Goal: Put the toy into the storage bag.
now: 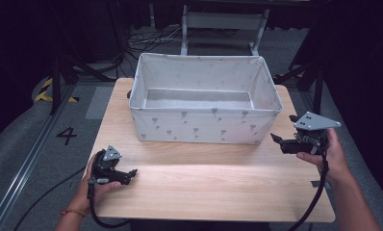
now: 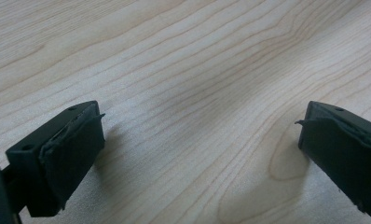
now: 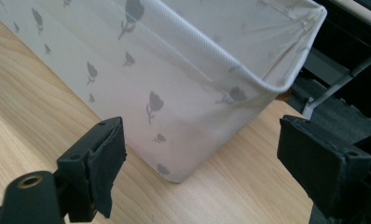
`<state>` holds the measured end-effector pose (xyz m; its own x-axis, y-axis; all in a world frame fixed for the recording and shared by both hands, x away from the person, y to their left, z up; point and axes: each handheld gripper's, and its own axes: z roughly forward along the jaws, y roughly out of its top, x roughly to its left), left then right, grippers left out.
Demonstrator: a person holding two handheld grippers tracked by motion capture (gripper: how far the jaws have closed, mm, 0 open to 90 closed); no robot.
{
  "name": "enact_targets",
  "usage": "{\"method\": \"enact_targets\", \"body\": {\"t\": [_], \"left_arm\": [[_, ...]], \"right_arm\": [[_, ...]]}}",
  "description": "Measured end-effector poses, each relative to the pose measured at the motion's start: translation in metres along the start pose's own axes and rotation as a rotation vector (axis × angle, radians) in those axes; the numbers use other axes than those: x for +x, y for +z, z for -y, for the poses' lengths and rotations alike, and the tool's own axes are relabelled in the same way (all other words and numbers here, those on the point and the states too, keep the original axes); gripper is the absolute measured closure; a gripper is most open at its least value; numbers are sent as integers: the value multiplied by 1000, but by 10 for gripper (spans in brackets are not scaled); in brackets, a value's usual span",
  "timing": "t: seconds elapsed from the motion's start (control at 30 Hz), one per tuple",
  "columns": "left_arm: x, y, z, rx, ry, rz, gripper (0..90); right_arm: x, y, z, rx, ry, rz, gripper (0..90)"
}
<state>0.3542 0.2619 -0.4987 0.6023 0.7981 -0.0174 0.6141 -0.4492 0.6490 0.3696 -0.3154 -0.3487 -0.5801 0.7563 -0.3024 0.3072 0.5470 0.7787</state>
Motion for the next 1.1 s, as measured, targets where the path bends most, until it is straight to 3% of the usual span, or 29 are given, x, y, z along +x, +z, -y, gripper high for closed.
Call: {"method": "enact_targets", "body": {"t": [0.33, 0.47, 0.6, 1.1], "left_arm": [[0, 0, 0, 0, -1, 0, 5], [0, 0, 0, 0, -1, 0, 5], [0, 0, 0, 0, 0, 0, 5], [0, 0, 0, 0, -1, 0, 5]], "right_arm": [[3, 12, 24, 47, 19, 11, 159], [3, 18, 35, 71, 36, 2, 166], [4, 25, 48, 100, 49, -38, 174], [13, 37, 82, 157, 69, -53, 175]]}}
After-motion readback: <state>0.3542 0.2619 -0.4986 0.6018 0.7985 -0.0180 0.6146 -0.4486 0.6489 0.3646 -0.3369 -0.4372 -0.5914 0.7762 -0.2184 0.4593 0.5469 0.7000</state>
